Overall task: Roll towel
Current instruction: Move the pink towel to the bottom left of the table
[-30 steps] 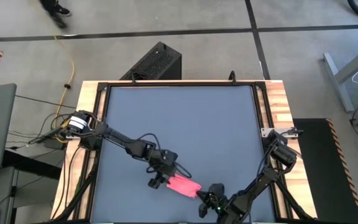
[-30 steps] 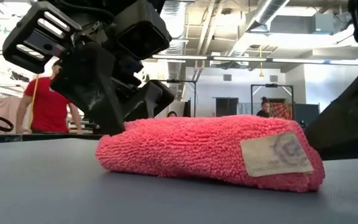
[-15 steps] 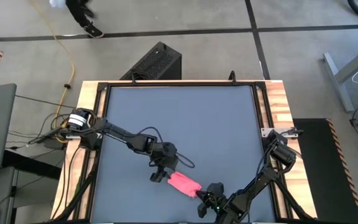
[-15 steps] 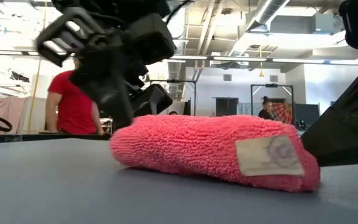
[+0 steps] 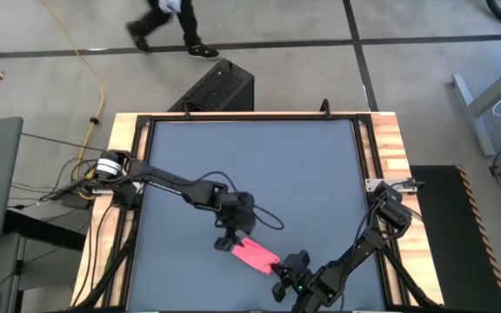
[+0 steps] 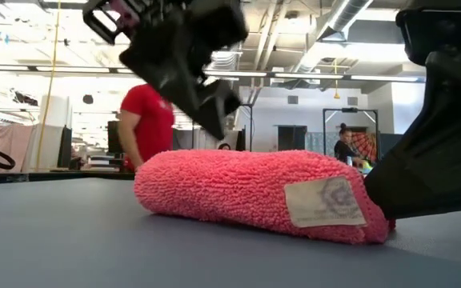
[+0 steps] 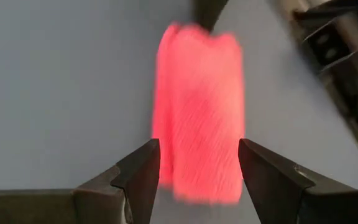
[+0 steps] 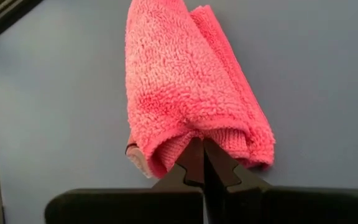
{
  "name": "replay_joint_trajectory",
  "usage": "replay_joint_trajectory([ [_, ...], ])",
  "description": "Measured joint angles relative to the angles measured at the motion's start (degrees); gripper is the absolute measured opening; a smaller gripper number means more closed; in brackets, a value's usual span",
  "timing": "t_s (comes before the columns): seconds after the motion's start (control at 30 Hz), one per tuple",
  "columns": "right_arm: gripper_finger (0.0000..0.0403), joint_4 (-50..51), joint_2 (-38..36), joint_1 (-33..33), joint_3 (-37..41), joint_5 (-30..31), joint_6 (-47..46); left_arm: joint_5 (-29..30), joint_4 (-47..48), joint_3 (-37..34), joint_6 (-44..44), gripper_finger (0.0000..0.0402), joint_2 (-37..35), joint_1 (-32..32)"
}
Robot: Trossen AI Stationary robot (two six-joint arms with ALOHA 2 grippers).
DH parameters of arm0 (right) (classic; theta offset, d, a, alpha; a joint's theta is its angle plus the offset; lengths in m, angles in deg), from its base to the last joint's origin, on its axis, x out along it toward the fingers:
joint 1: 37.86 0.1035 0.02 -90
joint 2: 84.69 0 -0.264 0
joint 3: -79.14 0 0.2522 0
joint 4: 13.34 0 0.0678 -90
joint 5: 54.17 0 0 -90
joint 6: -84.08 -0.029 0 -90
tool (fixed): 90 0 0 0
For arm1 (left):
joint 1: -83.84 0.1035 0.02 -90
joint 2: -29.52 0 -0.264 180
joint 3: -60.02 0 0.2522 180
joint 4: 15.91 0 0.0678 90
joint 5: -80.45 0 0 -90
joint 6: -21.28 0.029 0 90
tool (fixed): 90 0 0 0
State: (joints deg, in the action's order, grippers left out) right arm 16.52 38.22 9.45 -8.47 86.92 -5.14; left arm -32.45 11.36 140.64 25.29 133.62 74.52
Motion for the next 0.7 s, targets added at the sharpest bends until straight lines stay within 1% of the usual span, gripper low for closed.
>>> replay_joint_trajectory([
  [0.07, 0.0013, 0.02, -0.02, -0.08, 0.00, -0.38, 1.00, -0.41, -4.85, -0.27, 1.38, 0.0206, 0.99, -1.16],
  [0.17, 0.0013, 0.13, -0.04, -0.16, -0.02, -0.52, 2.30, 0.58, -9.00, -0.54, 3.24, 0.0206, 3.45, -2.44],
  [0.3, 0.0013, 0.26, -0.04, -0.17, -0.02, -1.08, 2.50, 1.57, -13.51, -0.01, 3.06, 0.0206, 5.29, -2.30],
  [0.43, 0.0013, 0.46, -0.07, -0.15, -0.02, -1.37, 2.75, 1.14, -13.26, 1.14, 2.35, 0.0206, 7.88, -1.92],
  [0.5, 0.0013, 1.02, -0.07, -0.13, -0.02, -1.48, 2.76, -0.53, -13.40, 2.09, 1.20, 0.0206, 9.45, -1.92],
  [0.7, 0.0013, 1.43, -0.07, -0.11, -0.04, -2.14, 5.35, -1.79, -12.48, 6.76, -2.37, 0.0206, 16.08, -1.83],
])
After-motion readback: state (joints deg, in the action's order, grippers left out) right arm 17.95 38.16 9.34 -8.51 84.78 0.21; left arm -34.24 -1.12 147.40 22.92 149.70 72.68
